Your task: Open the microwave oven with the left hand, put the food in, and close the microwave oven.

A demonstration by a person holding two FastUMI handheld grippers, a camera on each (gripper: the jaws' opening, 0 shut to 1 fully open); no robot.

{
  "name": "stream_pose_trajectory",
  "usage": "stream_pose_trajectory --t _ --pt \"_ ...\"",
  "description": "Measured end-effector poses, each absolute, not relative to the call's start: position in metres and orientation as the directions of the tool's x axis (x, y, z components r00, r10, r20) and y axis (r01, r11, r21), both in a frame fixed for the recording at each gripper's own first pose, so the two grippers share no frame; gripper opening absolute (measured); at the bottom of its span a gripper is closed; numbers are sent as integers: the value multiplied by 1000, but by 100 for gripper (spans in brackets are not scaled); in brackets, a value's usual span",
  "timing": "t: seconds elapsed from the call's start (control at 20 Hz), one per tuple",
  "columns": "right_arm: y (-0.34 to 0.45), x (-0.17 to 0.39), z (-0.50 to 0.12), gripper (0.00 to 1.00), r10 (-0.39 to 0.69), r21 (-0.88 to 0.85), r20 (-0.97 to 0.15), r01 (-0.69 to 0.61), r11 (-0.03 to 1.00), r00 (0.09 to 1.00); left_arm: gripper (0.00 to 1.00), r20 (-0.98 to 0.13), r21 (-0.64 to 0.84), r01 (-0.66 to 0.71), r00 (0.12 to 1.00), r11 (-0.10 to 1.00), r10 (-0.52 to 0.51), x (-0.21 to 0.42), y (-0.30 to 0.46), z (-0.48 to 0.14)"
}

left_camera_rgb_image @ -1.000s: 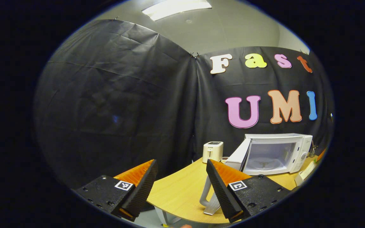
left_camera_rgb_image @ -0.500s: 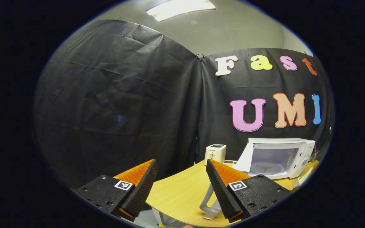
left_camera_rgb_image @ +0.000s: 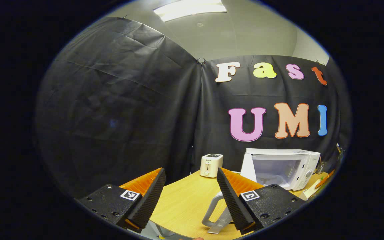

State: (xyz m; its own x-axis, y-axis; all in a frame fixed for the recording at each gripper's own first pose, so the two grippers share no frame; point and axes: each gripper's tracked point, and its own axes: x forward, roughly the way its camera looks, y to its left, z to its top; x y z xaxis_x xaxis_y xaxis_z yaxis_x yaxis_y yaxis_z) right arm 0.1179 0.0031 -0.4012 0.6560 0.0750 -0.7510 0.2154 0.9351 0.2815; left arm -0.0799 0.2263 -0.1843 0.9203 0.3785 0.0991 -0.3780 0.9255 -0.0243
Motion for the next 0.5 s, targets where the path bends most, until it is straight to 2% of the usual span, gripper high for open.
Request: stream_pose_trajectory --t 0.05,0.1,0.15,0.2,0.25,0.3,0.35,0.5 --pt "5 117 -398 45 73 282 -744 212 936 665 99 103 -20 -386 917 922 386 -82 229 -183" --pt "8 117 -393 45 84 296 -732 204 933 676 89 102 -14 -390 915 921 389 -82 230 -182" --pt "13 115 -386 45 101 313 -713 186 931 694 94 97 -8 -400 912 916 399 -83 232 -185" --pt "14 114 -378 45 104 321 -694 178 930 712 94 97 -7 -407 909 913 406 -84 234 -185" --pt "15 111 -368 45 107 335 -672 172 926 733 89 100 -8 -408 908 913 407 -86 234 -183" --pt "17 111 -358 38 115 354 -644 162 921 756 89 103 -6 -410 907 912 408 -86 234 -182" --pt "22 110 -347 38 123 370 -614 146 918 780 94 103 -2 -414 906 910 412 -86 235 -183" --pt "31 107 -314 37 113 389 -505 109 915 856 94 99 -4 -411 907 912 409 -86 234 -185"
